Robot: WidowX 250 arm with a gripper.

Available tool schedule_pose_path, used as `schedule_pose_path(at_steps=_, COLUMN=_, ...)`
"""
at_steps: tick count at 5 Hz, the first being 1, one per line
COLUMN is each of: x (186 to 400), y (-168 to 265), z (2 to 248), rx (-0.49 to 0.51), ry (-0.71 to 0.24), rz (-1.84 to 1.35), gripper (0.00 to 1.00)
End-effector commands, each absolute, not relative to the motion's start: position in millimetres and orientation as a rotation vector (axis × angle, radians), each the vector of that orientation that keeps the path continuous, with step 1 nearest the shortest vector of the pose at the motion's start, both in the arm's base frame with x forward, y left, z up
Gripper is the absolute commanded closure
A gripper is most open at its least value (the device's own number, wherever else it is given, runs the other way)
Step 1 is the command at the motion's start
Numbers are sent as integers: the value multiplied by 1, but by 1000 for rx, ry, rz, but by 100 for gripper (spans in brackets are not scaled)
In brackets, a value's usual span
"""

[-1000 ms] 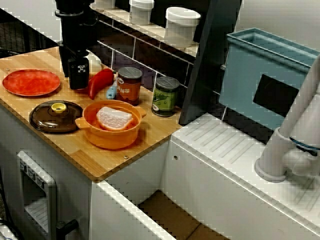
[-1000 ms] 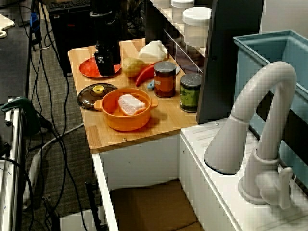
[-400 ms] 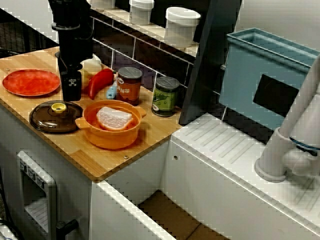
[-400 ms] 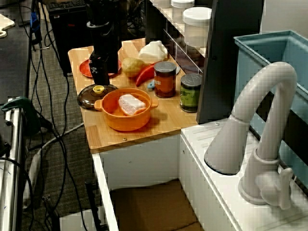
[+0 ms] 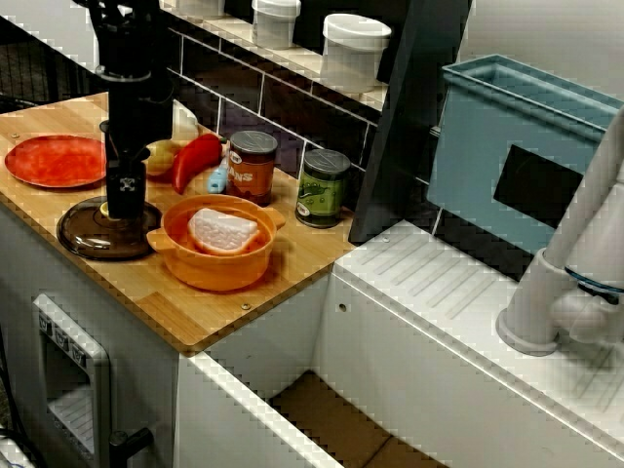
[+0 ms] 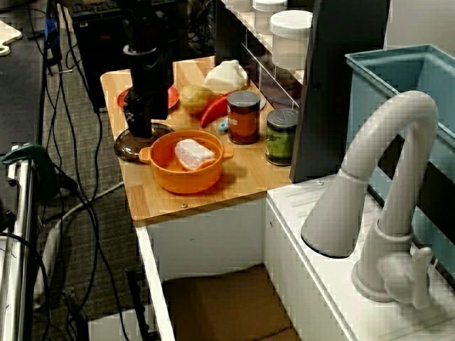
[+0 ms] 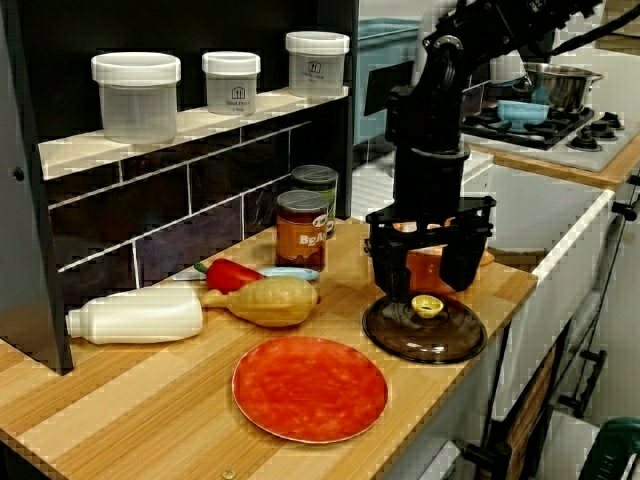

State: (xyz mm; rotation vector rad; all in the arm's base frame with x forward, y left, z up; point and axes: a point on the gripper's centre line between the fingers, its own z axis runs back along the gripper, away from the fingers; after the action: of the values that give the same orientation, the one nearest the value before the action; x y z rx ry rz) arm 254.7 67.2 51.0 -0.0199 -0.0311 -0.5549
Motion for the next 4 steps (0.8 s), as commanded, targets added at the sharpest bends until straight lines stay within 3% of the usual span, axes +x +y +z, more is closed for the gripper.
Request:
schedule_pose_path(at_steps=1, x=256, y=69, z=49, rx=23, ry=-56, rz=-542, gripper=0)
schedule_pose_path(at_steps=4, x=256, y=72, z=41, rx=46, ry=-30, rz=-531, gripper=0)
